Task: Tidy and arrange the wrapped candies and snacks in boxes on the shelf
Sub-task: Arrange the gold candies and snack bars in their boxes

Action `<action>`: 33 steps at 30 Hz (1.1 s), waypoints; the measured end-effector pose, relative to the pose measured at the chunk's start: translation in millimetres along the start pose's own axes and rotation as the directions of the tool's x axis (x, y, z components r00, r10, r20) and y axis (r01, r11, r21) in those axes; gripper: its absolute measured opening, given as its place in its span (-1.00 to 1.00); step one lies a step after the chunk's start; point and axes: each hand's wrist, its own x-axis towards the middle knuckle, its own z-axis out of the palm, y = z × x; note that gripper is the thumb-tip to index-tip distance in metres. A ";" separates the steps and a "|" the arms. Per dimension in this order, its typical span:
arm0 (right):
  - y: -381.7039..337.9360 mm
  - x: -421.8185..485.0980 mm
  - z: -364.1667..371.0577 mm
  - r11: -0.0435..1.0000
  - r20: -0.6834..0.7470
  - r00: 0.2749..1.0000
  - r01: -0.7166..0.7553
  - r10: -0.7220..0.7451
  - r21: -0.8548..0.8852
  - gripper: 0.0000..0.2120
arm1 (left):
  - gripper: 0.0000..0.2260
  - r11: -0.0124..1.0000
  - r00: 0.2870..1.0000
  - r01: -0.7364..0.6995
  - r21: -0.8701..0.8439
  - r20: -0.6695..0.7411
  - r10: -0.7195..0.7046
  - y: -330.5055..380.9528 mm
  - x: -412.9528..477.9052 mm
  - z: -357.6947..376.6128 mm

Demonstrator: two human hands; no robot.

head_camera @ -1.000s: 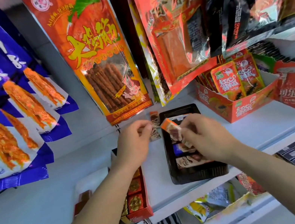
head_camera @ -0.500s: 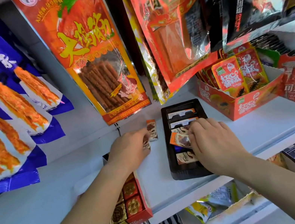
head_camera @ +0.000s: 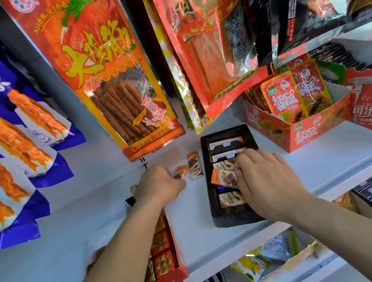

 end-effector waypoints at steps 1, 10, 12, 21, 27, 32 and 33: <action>-0.1 -0.1 0.3 1.000 -0.001 1.000 -0.001 0.001 0.001 -0.79 | -0.79 0.997 1.000 0.013 -0.077 -0.025 -0.015 0.1 1.5 0.5; 1.8 -0.6 0.1 1.000 -0.053 0.999 -0.006 0.004 -0.024 -0.80 | -0.66 0.998 0.999 -0.052 -0.027 -0.014 0.052 35.2 14.6 15.1; 3.3 -0.8 -2.7 0.999 -0.067 0.998 -0.016 0.014 -0.035 -0.81 | -0.60 0.998 0.998 -0.063 -0.013 0.007 0.063 35.2 16.2 15.7; 11.3 0.0 -6.5 0.989 -0.065 0.997 -0.036 0.046 0.143 -0.84 | -0.74 0.981 0.982 -0.190 0.039 -0.003 0.190 19.9 18.3 10.3; 10.0 -0.3 -8.0 0.985 -0.111 0.991 -0.054 0.073 0.161 -0.86 | -0.72 0.943 0.954 -0.280 0.178 -0.062 0.295 7.5 4.5 5.4; 5.1 -5.4 -24.0 0.972 -0.130 0.985 -0.086 0.116 0.218 -0.84 | -0.79 0.929 0.926 -0.365 0.056 -0.076 0.369 0.9 -28.2 -15.5; 3.8 -6.7 -32.5 0.937 -0.094 0.986 -0.100 0.138 0.334 -0.84 | -0.81 0.920 0.917 -0.392 -0.005 -0.084 0.390 -3.0 -39.2 -20.0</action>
